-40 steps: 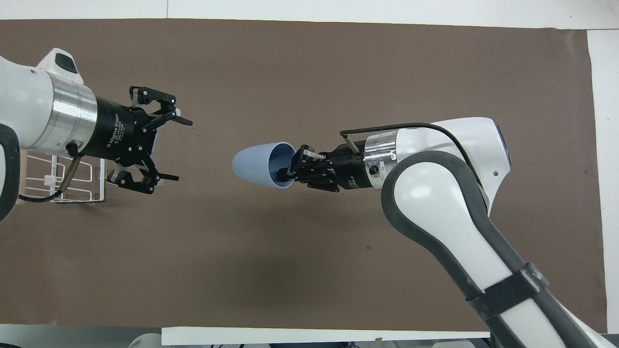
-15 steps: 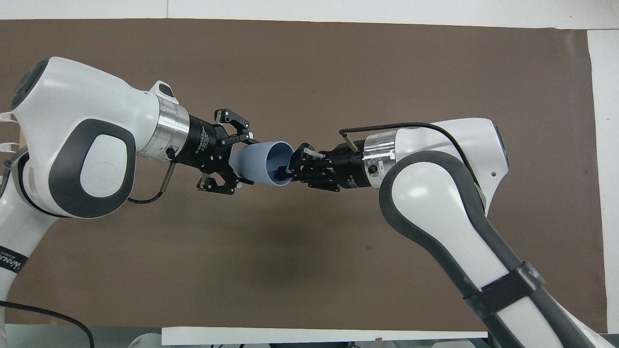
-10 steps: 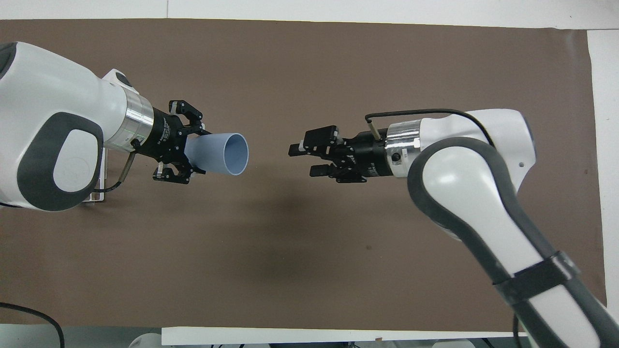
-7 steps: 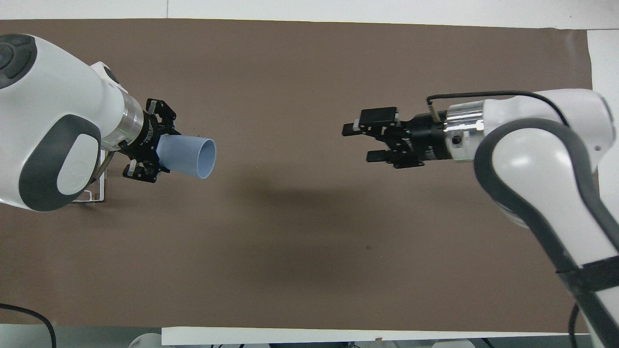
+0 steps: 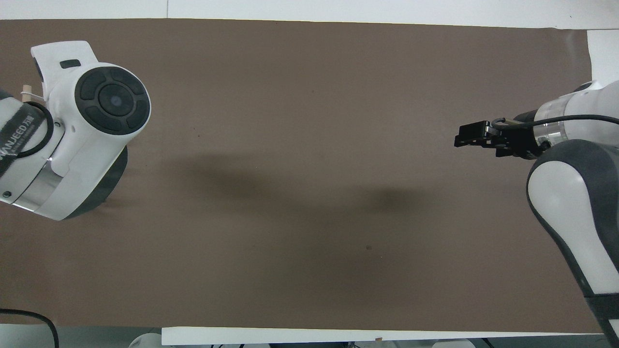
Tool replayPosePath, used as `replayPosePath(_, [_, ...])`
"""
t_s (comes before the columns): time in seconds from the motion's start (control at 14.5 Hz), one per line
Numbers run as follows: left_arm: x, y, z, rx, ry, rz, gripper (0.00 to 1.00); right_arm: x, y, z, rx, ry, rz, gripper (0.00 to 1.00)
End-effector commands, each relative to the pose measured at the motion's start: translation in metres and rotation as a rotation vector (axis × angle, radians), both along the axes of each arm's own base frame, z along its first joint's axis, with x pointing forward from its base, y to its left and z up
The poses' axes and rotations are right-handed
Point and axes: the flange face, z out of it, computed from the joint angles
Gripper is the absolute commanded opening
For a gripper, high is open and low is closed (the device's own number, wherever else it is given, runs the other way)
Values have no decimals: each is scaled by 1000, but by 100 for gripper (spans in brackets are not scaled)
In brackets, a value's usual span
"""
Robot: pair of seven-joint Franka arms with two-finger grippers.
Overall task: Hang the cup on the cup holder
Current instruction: 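Carry the cup with the left gripper onto a rack peg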
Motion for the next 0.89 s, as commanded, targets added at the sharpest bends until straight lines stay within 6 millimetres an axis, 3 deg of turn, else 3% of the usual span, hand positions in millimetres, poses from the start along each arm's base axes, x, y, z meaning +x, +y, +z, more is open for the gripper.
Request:
replayPosePath(0.0, [6,12,8,198,-118,-27,0,-3,-34,48,-112,29,-3,99])
replayPosePath(0.14, [13,32,-4,352,-170,-45,0,-7,-48,102,-121,51,-23,99])
replayPosePath(0.28, [15,37,-29,432,-163,-76,0,-22,-72,126,-179,106,4,99])
replayPosePath(0.41, [23,46,-43,485,-192,-77,0,-29,-75,123,-183,148,48,99])
replayPosePath(0.62, [45,64,-84,548,-239,-59,0,-32,-90,120,-172,168,57,99])
replayPosePath(0.83, [57,77,-127,583,-294,-31,0,-21,-90,113,-177,221,65,99])
